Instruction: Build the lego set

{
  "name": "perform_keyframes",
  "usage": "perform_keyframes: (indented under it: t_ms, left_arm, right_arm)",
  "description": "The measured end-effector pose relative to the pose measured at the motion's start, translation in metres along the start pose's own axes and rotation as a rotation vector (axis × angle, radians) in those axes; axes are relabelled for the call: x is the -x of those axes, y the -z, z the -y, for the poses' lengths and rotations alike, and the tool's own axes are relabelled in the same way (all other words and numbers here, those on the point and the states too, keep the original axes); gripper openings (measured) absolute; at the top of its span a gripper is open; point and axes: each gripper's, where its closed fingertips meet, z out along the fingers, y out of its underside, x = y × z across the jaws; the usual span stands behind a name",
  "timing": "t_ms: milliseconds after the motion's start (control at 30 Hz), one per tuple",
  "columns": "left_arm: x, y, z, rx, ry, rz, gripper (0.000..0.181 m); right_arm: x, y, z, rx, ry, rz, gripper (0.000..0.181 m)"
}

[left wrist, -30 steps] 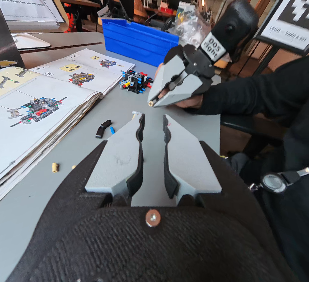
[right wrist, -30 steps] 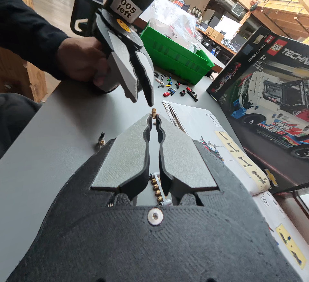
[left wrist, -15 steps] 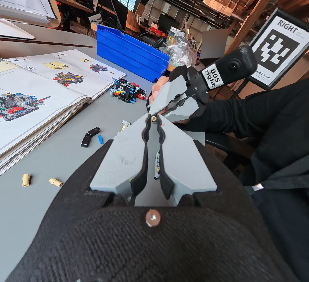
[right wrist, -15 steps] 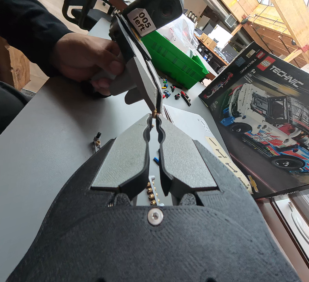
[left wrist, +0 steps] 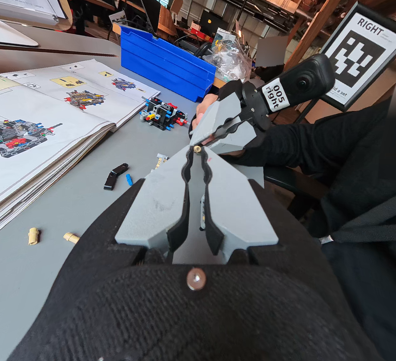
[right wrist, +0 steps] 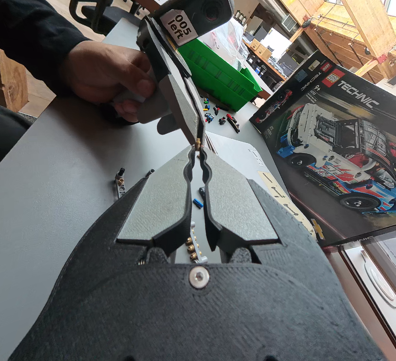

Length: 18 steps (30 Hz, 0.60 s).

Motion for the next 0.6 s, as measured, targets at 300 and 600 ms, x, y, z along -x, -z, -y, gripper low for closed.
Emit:
perform_keyframes:
  t_ms: [300,600]
  left_arm:
    - [0.006,0.000,-0.002,0.015,-0.010,0.052,0.004]
    - [0.012,-0.002,-0.009,0.085,0.001,0.063,0.004]
  right_arm:
    - [0.003,-0.003,-0.005,0.020,-0.035,0.024,0.001]
    - [0.001,-0.004,-0.014,0.050,-0.078,0.046,0.010]
